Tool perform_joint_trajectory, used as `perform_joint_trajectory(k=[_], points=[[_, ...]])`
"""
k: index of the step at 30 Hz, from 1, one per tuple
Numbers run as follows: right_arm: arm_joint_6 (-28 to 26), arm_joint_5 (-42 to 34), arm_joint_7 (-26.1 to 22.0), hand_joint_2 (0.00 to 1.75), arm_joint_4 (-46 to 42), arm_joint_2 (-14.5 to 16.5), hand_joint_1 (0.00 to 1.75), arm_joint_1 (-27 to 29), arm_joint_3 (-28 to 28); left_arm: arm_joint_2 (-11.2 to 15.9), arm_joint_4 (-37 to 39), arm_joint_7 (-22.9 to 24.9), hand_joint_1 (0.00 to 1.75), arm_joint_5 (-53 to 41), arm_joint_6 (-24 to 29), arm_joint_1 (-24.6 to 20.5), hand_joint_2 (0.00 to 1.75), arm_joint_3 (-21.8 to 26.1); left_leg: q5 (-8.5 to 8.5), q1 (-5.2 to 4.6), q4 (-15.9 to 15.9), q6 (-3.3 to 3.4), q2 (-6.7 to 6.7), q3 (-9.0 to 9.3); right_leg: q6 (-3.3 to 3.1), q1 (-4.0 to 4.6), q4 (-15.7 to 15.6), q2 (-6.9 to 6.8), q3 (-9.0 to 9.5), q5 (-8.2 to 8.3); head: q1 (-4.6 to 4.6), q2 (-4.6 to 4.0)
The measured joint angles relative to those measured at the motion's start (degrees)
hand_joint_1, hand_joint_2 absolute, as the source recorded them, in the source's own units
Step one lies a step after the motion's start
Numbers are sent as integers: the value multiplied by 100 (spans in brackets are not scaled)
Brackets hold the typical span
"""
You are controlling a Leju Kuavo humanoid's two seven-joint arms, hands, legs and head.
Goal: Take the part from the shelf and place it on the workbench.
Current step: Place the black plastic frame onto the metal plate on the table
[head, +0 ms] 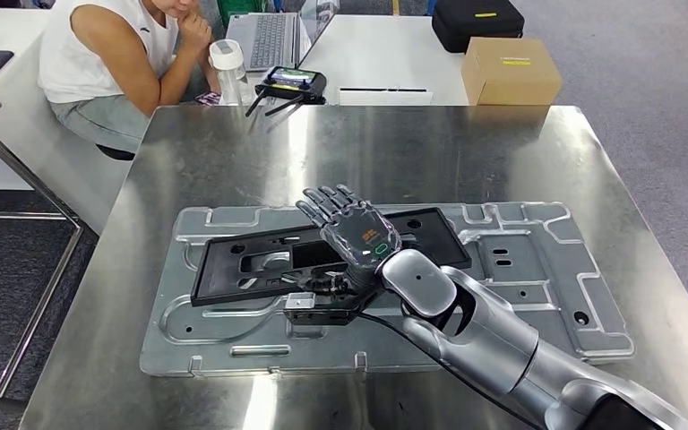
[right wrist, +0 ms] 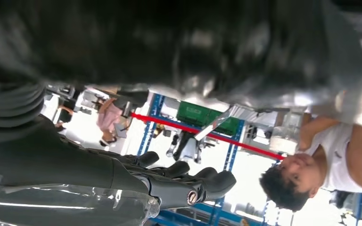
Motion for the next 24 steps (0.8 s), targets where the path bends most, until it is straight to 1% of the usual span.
perform_joint_trajectory(k=[1,2,3,4,5,6,7,8,9,10,11,12,13,15,16,17,18,19,20,21,22,23,24], points=[[-23,-5,33,0,-50,-2,0,11,-25,3,1,1,0,-4,57,-4,0,-11,40,28,-78,43,16,35,32,5,72,0,-25,-79,3,0],[-44,-3,67,0,-101,-3,0,22,-56,3,1,1,0,-8,116,-9,0,-27,79,55,-144,67,35,63,39,11,254,1,-96,-224,13,0],[-61,5,95,0,-150,-6,0,38,-90,3,1,-1,0,-12,172,-14,0,-46,104,71,-180,79,49,77,41,0,555,-3,-220,-422,22,0],[-77,17,119,0,-197,-9,0,66,-124,3,2,-3,0,-14,224,-18,0,-65,117,76,-191,86,56,73,50,-14,923,-6,-372,-622,32,0],[-98,32,143,0,-249,-15,0,118,-163,3,2,-8,0,-15,272,-20,0,-79,125,84,-187,78,60,63,66,-37,1264,-7,-507,-762,35,0],[-121,47,163,0,-306,-25,0,185,-210,4,4,-12,0,-16,314,-20,0,-89,133,96,-177,64,60,48,90,-65,1465,-10,-579,-800,36,0],[-151,57,179,0,-371,-35,0,255,-270,8,7,-15,0,-16,354,-20,0,-94,139,118,-158,39,59,28,120,-98,1460,-15,-556,-731,36,0],[-191,63,191,0,-445,-44,0,315,-341,13,10,-17,0,-16,384,-20,0,-97,142,148,-124,2,57,-1,157,-135,1249,-22,-435,-579,37,0],[-235,58,200,0,-527,-50,0,359,-424,19,14,-17,0,-15,410,-21,0,-99,138,183,-69,-49,56,-41,209,-179,868,-32,-238,-422,38,0],[-278,49,205,0,-608,-52,0,395,-509,35,24,-17,0,-15,435,-24,0,-101,133,200,-15,-114,48,-87,251,-192,567,-23,-64,-298,38,1],[-310,38,209,0,-691,-52,0,430,-589,44,32,-17,0,-14,450,-26,0,-104,131,211,39,-177,40,-127,258,-193,375,-5,34,-214,40,1],[-331,27,210,0,-767,-55,0,466,-662,52,39,-17,0,-14,464,-29,0,-112,138,208,86,-238,29,-167,229,-188,290,14,59,-203,38,1],[-339,22,211,44,-822,-56,0,503,-719,59,46,-17,0,-13,471,-31,0,-124,163,201,99,-292,16,-193,163,-163,347,38,10,-191,34,1],[-347,16,215,131,-920,-60,0,557,-794,56,47,-16,0,-13,474,-20,0,-156,218,226,104,-373,9,-239,11,-159,356,42,-91,-163,26,0],[-353,11,216,175,-961,-60,0,578,-818,55,47,-16,0,-13,477,-16,0,-175,156,242,154,-394,14,-285,-51,-149,362,41,-138,-116,20,0],[-359,1,216,175,-1014,-60,0,599,-843,55,47,-17,0,-12,483,-11,44,-195,-7,249,306,-401,21,-358,-106,-142,358,38,-188,-69,14,0],[-368,-21,211,175,-1070,-60,0,625,-880,55,47,-18,0,-11,494,-14,87,-213,-263,245,578,-395,28,-458,-153,-130,354,35,-245,-21,-1,0],[-375,-50,202,175,-1134,-59,0,663,-923,54,47,-19,0,-10,509,-19,131,-225,-562,228,931,-380,33,-566,-184,-108,354,31,-303,25,-18,0],[-380,-86,190,175,-1199,-60,0,706,-971,54,47,-20,0,-9,531,-23,175,-233,-808,209,1298,-362,33,-651,-209,-81,355,26,-362,67,-31,0],[-384,-128,175,175,-1263,-60,0,757,-1019,53,48,-22,0,-7,556,-29,175,-237,-949,183,1580,-331,32,-677,-232,-44,357,22,-424,112,-44,0],[-384,-175,163,175,-1329,-60,0,811,-1060,53,48,-24,0,-4,581,-32,175,-240,-964,150,1691,-286,31,-614,-251,-3,359,20,-481,156,-50,0],[-382,-234,151,175,-1405,-61,0,869,-1103,53,49,-26,0,-1,606,-34,175,-243,-888,104,1614,-220,29,-454,-268,38,360,20,-533,197,-52,0],[-378,-308,135,175,-1495,-60,0,927,-1146,54,50,-28,0,3,630,-36,175,-245,-762,45,1345,-128,26,-193,-282,76,360,21,-576,237,-51,0]])
